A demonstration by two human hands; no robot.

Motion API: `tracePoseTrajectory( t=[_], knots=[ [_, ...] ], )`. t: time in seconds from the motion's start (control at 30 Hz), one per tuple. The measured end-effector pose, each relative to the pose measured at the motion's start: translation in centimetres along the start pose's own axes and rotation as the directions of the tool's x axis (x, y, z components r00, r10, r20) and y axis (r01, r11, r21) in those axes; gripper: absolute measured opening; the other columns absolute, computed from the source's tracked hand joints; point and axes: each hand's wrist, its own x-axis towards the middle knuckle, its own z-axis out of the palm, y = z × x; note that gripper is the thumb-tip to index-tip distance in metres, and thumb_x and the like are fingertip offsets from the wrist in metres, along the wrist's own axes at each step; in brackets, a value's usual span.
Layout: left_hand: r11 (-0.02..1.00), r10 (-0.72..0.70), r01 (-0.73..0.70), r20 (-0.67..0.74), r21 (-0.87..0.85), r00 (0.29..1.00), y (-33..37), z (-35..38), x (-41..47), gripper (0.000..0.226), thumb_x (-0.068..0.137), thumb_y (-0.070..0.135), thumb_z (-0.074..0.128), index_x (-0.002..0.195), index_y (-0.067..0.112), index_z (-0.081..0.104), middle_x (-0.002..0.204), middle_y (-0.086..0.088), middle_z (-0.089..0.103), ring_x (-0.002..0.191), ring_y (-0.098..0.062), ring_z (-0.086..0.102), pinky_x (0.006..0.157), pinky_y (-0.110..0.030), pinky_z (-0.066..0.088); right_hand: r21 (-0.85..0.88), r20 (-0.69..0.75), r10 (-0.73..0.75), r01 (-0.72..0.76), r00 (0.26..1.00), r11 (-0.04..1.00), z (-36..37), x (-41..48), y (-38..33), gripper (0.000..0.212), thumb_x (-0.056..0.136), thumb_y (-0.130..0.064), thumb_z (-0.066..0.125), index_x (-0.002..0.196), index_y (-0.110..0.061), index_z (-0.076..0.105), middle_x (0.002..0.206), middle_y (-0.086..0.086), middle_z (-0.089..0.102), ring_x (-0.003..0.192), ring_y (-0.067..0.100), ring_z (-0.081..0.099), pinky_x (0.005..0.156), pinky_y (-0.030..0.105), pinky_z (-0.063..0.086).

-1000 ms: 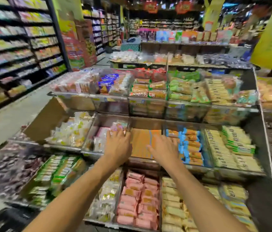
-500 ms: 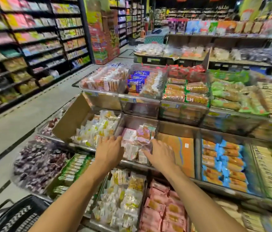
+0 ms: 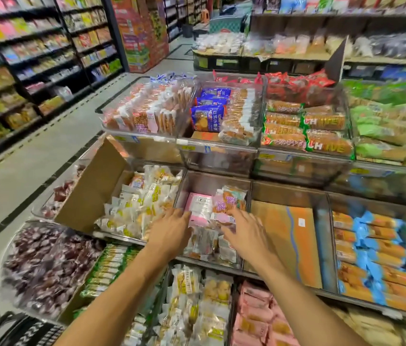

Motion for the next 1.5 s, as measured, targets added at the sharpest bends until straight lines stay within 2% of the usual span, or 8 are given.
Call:
tracePoseTrajectory(
  t=[0.3, 0.6, 0.77, 0.87, 0.97, 1.17, 1.33, 1.5],
  knots=[
    [0.939, 0.344, -0.333, 0.253, -0.088, 0.904, -0.5, 2.3, 6.5, 0.036, 0.108, 0.031, 0.051, 0.139, 0.012, 0.051, 0.126, -0.011, 0.063, 0.109, -0.029, 0.066, 0.095, -0.046, 0.057, 0.060, -0.133, 0.232, -0.226, 0.964, 0.972, 2.8, -0.7, -0.7, 0.037, 0.102, -0.038, 0.059, 0.138, -0.029, 0.056, 0.130, -0.007, 0.064, 0.125, 0.019, 0.056, 0.106, 0.040, 0.044],
    [0.936, 0.352, -0.344, 0.261, -0.079, 0.899, -2.4, 3.9, 8.9, 0.056, 0.090, 0.024, 0.071, 0.135, 0.007, 0.043, 0.108, -0.013, 0.071, 0.100, -0.035, 0.067, 0.081, -0.046, 0.056, 0.103, -0.158, 0.303, -0.289, 0.940, 0.952, 4.9, -2.1, -2.2, 0.023, 0.102, -0.033, 0.058, 0.124, -0.033, 0.060, 0.114, -0.012, 0.067, 0.107, 0.013, 0.064, 0.085, 0.039, 0.055],
    [0.933, 0.331, -0.268, 0.286, -0.238, 0.899, -2.4, 3.8, 8.5, 0.058, 0.085, 0.022, 0.079, 0.130, 0.010, 0.044, 0.107, -0.008, 0.070, 0.096, -0.028, 0.066, 0.078, -0.040, 0.057, 0.232, -0.072, 0.314, -0.291, 0.947, 0.928, 5.3, -1.5, -3.3, 0.019, 0.100, -0.034, 0.062, 0.119, -0.035, 0.064, 0.111, -0.016, 0.070, 0.093, 0.004, 0.069, 0.081, 0.036, 0.060],
    [0.926, 0.287, -0.193, 0.273, -0.325, 0.918, -2.7, 3.6, 8.2, 0.047, 0.082, 0.020, 0.073, 0.122, 0.016, 0.048, 0.107, -0.006, 0.072, 0.096, -0.028, 0.068, 0.079, -0.041, 0.057, 0.377, 0.042, 0.369, -0.357, 0.928, 0.855, 5.8, -1.2, -3.1, 0.015, 0.097, -0.050, 0.057, 0.108, -0.041, 0.061, 0.101, -0.014, 0.075, 0.081, 0.007, 0.073, 0.076, 0.043, 0.063],
    [0.904, 0.271, -0.168, 0.223, -0.393, 0.936, -3.5, 3.1, 8.0, 0.045, 0.077, 0.025, 0.075, 0.114, 0.021, 0.050, 0.099, 0.000, 0.072, 0.087, -0.022, 0.067, 0.074, -0.039, 0.058, 0.597, 0.139, 0.424, -0.417, 0.895, 0.686, 6.3, -0.6, -3.3, 0.010, 0.104, -0.034, 0.061, 0.110, -0.026, 0.064, 0.092, 0.003, 0.077, 0.077, 0.024, 0.076, 0.076, 0.049, 0.065],
    [0.804, 0.230, -0.185, 0.009, -0.565, 0.973, -4.7, 0.0, 7.1, 0.036, 0.076, 0.021, 0.079, 0.103, 0.027, 0.057, 0.084, 0.005, 0.064, 0.072, -0.015, 0.064, 0.067, -0.040, 0.057, 0.855, 0.263, 0.441, -0.419, 0.858, 0.306, 6.4, 1.3, -4.0, 0.019, 0.109, -0.026, 0.053, 0.123, -0.016, 0.062, 0.095, 0.019, 0.077, 0.074, 0.030, 0.076, 0.065, 0.033, 0.065],
    [0.886, 0.282, -0.359, -0.276, -0.291, 0.919, -4.7, -0.5, 8.4, 0.030, 0.089, 0.032, 0.074, 0.106, 0.022, 0.052, 0.099, 0.007, 0.047, 0.079, -0.014, 0.054, 0.061, -0.028, 0.047, 0.851, 0.230, 0.470, -0.410, 0.852, 0.326, 6.7, 1.7, -3.4, 0.022, 0.108, -0.017, 0.055, 0.122, -0.002, 0.062, 0.091, 0.016, 0.074, 0.068, 0.023, 0.072, 0.062, 0.026, 0.062],
    [0.916, 0.386, -0.401, -0.203, -0.033, 0.900, -3.8, 2.2, 9.7, 0.017, 0.099, 0.011, 0.057, 0.111, 0.019, 0.048, 0.093, 0.005, 0.038, 0.079, -0.013, 0.044, 0.073, -0.029, 0.045, 0.792, 0.241, 0.484, -0.459, 0.841, 0.402, 7.2, 1.5, -1.8, 0.019, 0.106, -0.019, 0.059, 0.118, -0.006, 0.065, 0.098, 0.012, 0.075, 0.086, 0.026, 0.077, 0.077, 0.032, 0.065]
  ],
)
